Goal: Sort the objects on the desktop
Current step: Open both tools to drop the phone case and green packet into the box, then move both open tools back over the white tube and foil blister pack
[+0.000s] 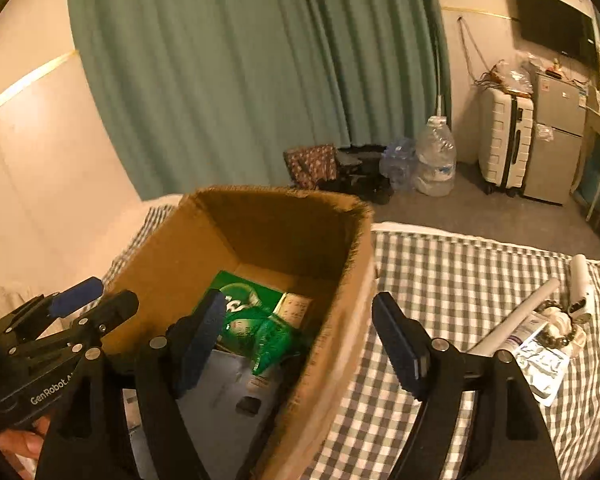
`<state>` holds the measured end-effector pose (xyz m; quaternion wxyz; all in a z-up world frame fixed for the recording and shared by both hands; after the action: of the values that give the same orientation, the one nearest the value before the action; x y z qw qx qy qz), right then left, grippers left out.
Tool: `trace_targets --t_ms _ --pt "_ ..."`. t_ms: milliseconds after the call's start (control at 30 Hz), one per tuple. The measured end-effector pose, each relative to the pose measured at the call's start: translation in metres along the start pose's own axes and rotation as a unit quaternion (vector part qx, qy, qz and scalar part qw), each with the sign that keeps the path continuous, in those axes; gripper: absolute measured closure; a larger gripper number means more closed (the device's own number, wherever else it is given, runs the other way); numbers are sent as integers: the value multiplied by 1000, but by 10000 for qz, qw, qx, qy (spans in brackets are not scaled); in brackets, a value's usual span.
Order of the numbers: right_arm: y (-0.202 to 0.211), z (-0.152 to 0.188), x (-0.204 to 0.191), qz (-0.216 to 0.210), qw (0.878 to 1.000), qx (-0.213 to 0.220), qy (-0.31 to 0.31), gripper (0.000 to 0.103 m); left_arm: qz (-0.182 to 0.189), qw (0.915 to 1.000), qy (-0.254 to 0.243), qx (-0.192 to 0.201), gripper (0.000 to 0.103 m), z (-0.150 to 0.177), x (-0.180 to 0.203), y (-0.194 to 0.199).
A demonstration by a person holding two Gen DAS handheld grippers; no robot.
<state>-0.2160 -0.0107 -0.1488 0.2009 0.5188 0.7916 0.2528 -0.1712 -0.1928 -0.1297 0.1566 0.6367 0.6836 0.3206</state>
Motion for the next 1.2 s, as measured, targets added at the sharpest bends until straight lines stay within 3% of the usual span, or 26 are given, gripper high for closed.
trace_targets --t_ms 67,133,200,400,667,967,1100,1200 --pt "10 2 9 202 9997 95 -45 22 -19 9999 -61 -87 39 1 7 1" --pt "20 6 20 291 9993 78 -219 22 19 9999 -143 -19 32 1 15 10" --pt "33 7 32 291 9987 136 -391 21 72 9998 -167 130 13 -1 26 22" --pt "95 21 72 841 9940 401 -576 15 336 9980 -411 352 1 0 73 55" --pt "184 40 143 1559 9825 462 -913 7 582 9934 -825 549 0 14 149 89" --pt "237 65 192 1645 9770 542 -1242 5 772 9917 -921 452 0 35 202 97" --pt "251 77 204 1675 9754 639 -1284 3 884 9923 -819 288 0 46 210 87" --pt "251 92 213 1494 9772 558 -1402 3 761 9928 -903 212 0 52 219 74"
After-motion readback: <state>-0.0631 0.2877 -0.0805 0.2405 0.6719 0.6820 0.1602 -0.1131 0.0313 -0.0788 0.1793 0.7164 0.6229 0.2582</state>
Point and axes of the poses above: each gripper's, at about its wrist camera, not at the fingertips, and y roughly against the way its jaws point, x to its right, z to its underside, the point moved 5 cm from there along -y, roughly the way its jaws point, and after that the axes turned 12 degrees about y, right-handed, at the moved point
